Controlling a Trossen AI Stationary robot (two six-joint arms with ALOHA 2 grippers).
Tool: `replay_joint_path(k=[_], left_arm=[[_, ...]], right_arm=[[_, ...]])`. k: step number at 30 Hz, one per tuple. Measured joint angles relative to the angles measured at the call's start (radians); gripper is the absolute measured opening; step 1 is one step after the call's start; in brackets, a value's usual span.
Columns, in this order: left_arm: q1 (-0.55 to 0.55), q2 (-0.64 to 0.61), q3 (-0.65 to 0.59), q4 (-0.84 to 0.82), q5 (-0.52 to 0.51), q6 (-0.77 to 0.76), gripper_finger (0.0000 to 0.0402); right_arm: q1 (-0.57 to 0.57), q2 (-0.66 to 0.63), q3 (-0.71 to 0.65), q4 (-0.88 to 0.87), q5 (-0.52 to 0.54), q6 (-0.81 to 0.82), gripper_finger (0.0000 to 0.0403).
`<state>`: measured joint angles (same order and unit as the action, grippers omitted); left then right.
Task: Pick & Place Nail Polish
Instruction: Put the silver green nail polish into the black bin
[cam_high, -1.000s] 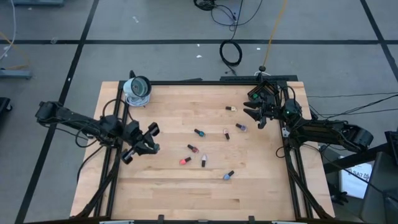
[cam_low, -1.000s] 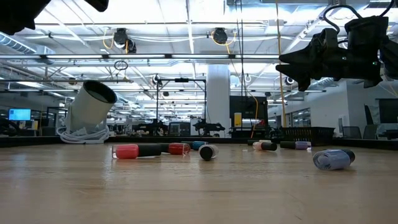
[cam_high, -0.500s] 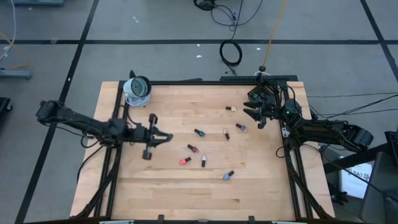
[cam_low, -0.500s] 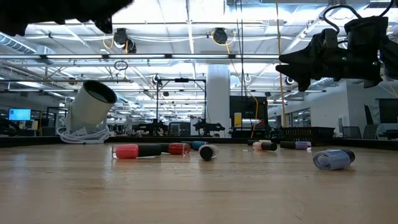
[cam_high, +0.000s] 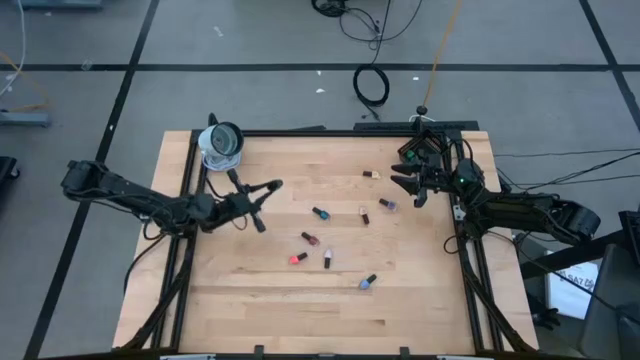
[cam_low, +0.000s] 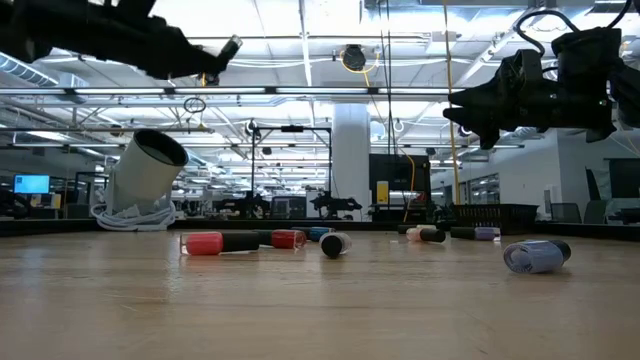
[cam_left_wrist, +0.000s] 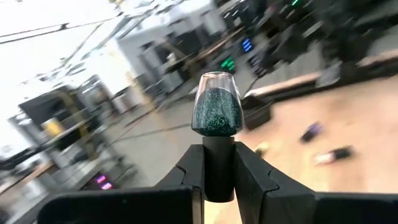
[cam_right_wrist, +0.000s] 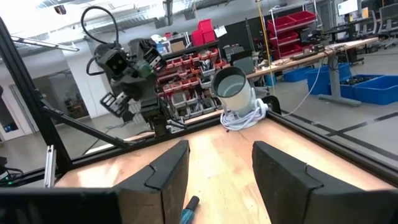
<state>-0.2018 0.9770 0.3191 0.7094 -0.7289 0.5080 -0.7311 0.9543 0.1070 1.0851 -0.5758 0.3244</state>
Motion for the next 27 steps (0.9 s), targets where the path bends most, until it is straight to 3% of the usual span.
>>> replay_joint_path(k=[6,13,22,27], left_arm=[[0.001,0.002,0.025,-0.047,-0.135,0.051,0.0038],[0.018,0.015,0.169,-0.310,-0.314,0.081,0.0038],[0.136,0.141,0.260,-0.461,-0.305,0.037,0.0038],[0.235,0.212,0.261,-0.533,-0.153,-0.141,0.0038]], right_arm=[[0.000,0.000,0.000,-0.001,0.000,0.000,0.0164],[0.000,0.000,0.000,-0.005,0.000,-0.021,0.0164],[0.000,0.000,0.000,-0.006,0.000,-0.023,0.0164],[0.000,0.000,0.000,-0.006,0.000,-0.020,0.0164]])
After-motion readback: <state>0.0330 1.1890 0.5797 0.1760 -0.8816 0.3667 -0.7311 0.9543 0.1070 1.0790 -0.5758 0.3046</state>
